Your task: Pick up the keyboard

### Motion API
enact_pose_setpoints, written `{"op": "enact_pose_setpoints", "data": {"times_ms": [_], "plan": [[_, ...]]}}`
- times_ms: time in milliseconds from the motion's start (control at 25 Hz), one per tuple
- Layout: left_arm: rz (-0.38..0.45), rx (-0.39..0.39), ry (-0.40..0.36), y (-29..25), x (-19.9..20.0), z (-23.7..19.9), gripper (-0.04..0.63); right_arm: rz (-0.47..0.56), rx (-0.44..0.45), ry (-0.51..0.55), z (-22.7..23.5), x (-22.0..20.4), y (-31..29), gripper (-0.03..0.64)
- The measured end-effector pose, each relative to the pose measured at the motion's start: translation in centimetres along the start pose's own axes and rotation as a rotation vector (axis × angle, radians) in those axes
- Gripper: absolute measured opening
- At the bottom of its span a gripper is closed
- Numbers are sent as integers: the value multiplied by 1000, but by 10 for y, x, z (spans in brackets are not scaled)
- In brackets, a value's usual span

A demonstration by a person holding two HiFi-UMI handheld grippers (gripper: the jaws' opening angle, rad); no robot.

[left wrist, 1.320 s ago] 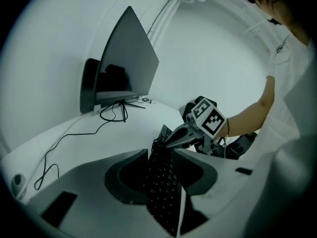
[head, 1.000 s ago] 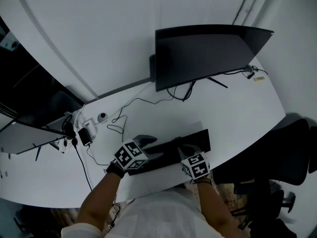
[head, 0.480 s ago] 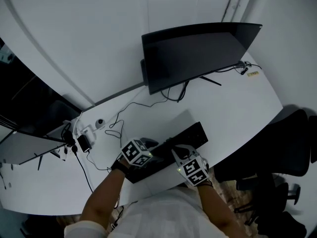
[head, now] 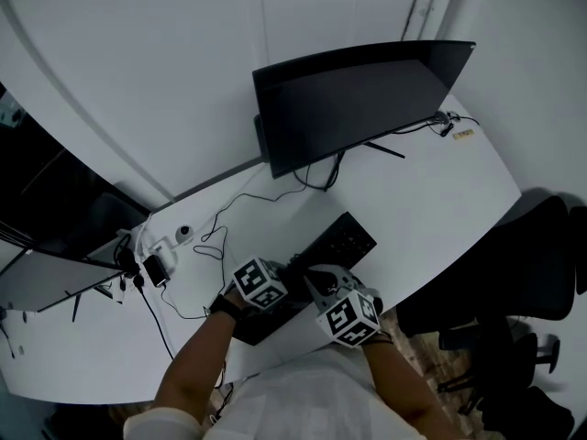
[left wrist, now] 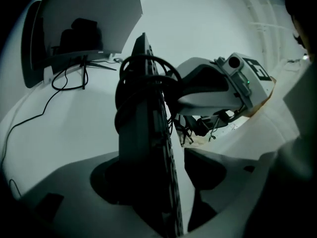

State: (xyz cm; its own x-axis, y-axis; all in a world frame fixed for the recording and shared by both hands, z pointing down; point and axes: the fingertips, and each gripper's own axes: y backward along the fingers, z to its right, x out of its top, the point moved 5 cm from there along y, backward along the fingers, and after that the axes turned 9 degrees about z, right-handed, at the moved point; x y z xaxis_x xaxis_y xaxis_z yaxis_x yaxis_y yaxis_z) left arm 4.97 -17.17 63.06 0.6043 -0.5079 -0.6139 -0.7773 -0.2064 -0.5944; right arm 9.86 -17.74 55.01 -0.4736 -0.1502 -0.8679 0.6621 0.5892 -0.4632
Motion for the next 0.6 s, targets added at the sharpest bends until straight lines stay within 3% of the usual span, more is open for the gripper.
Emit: {"op": "enact_pose_setpoints", "data": {"times_ms": [160,240,400,520,600], "plan": [[-16,-17,-1,0,-3,1,288,-3,7,61,-2,10,-2,12],[4,-28,2,0,-3,2,223,-9,8,89,-3,13,-2,12],[42,-69,39,2,0,7,184,-16,13,133,-3,18,1,12],[111,-110,93,8,8,12,98,-10,21,168,-2,24,3,12],[166,-102,88,13,19,15,87,-4,24,207,-1,30,6,14]]}}
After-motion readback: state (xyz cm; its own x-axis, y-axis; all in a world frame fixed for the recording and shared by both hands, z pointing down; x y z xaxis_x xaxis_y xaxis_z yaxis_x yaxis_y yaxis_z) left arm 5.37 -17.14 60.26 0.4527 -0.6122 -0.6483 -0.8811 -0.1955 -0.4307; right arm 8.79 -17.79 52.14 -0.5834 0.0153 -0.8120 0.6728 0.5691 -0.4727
